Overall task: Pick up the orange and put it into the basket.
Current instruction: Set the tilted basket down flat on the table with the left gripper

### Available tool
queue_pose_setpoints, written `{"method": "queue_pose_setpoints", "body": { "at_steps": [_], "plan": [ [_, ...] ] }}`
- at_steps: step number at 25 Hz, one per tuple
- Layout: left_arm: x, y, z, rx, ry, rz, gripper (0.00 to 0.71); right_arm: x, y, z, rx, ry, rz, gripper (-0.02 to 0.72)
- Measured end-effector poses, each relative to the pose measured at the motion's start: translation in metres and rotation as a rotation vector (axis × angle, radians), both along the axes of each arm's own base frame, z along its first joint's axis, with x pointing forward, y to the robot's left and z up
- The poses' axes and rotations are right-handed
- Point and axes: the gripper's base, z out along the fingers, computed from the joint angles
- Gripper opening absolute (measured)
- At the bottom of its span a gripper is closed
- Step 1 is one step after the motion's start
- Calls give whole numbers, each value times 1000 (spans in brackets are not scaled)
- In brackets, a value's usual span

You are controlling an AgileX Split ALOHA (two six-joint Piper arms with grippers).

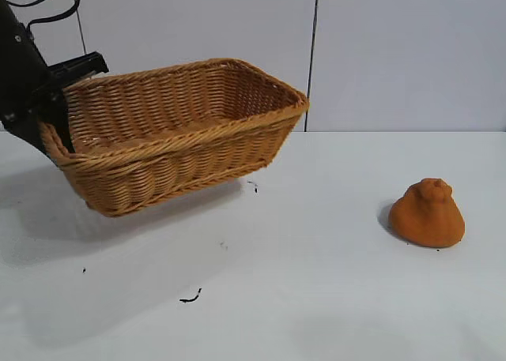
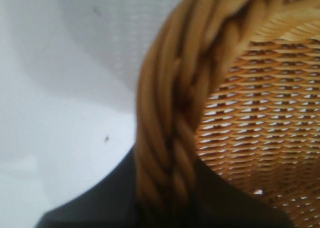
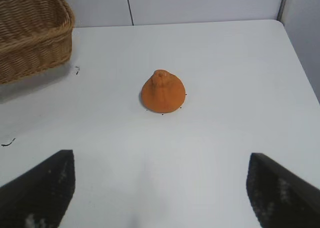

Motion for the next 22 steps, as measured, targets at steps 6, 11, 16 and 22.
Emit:
{"method": "queue_pose_setpoints", "body": {
  "at_steps": [6, 11, 16, 22],
  "plan": [
    [12, -16, -7, 29, 35, -275, 91, 0, 0, 0, 0, 0, 0, 638],
    [13, -36, -17, 35, 41, -362, 90, 0, 0, 0, 0, 0, 0, 638],
    [17, -38, -33, 36, 60, -367, 90, 0, 0, 0, 0, 0, 0, 638],
    [20, -38, -51, 48, 67, -360, 90, 0, 0, 0, 0, 0, 0, 638]
  ]
}}
